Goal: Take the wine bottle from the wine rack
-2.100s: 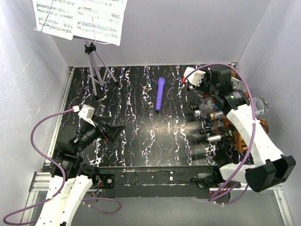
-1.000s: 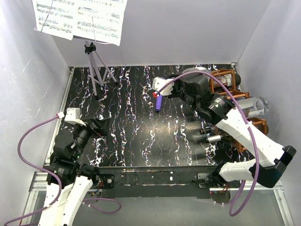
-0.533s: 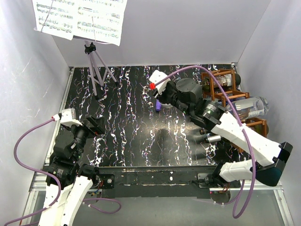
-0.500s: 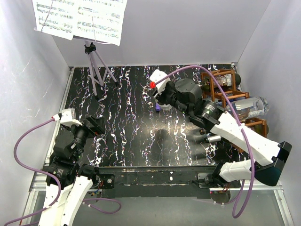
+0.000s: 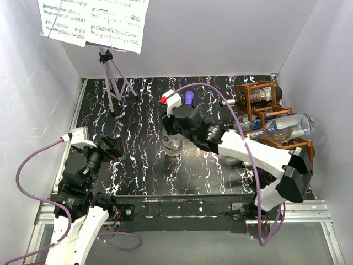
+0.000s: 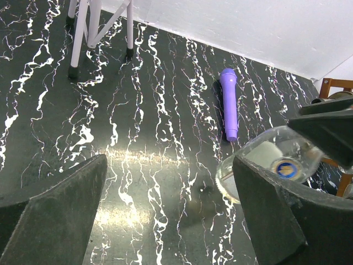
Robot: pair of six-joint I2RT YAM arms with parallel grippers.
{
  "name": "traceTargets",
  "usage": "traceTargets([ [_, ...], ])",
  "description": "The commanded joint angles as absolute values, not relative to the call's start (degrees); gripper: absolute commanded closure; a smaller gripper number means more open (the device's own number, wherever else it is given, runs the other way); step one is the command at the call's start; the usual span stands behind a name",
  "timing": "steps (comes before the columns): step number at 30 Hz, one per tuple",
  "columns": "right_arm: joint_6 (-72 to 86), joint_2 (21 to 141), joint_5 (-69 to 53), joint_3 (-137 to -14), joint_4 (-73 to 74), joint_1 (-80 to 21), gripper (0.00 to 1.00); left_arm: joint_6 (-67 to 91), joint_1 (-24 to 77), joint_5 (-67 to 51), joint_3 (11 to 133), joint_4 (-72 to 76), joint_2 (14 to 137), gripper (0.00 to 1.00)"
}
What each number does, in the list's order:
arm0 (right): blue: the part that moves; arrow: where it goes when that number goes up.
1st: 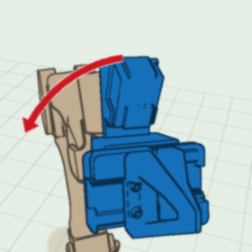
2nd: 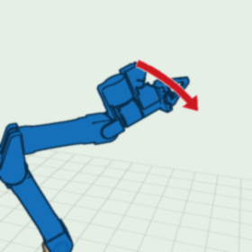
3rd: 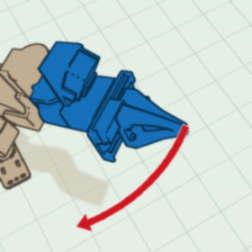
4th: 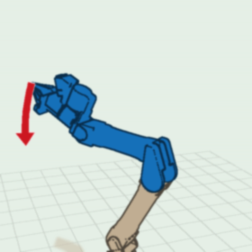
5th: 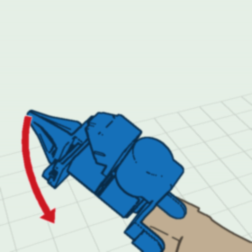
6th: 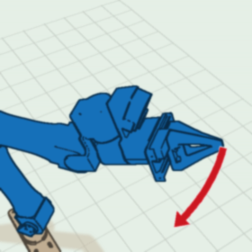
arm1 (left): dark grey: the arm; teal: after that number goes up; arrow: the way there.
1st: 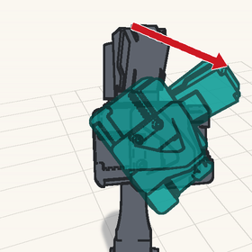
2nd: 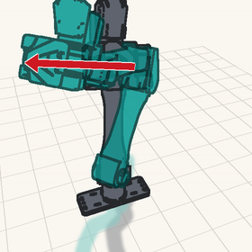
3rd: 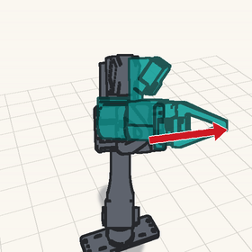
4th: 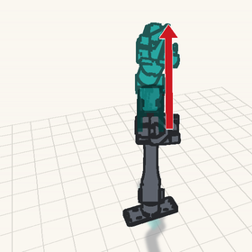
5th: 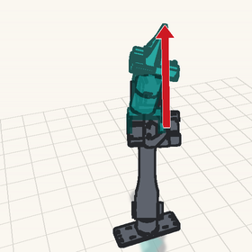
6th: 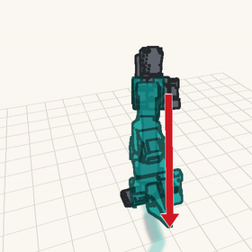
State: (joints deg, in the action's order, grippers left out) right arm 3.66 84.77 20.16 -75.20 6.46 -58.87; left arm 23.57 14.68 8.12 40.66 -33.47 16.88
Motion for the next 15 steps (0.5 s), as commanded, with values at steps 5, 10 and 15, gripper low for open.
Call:
traceTargets([
  [5,1.93,87.1,28.21,-75.76,-14.85,-61.96,0.99,21.97,14.06,6.07,41.66,-33.31,16.52,0.02],
  [10,4.13,87.98,25.84,-73.3,-17.66,-62.84,0.99,21.8,14.15,5.27,41.48,-33.05,17.05,0.02],
  [15,4.75,88.5,26.54,-71.37,-19.07,-63.63,0.99,21.71,14.06,5.01,41.4,-32.96,17.31,0.02],
])
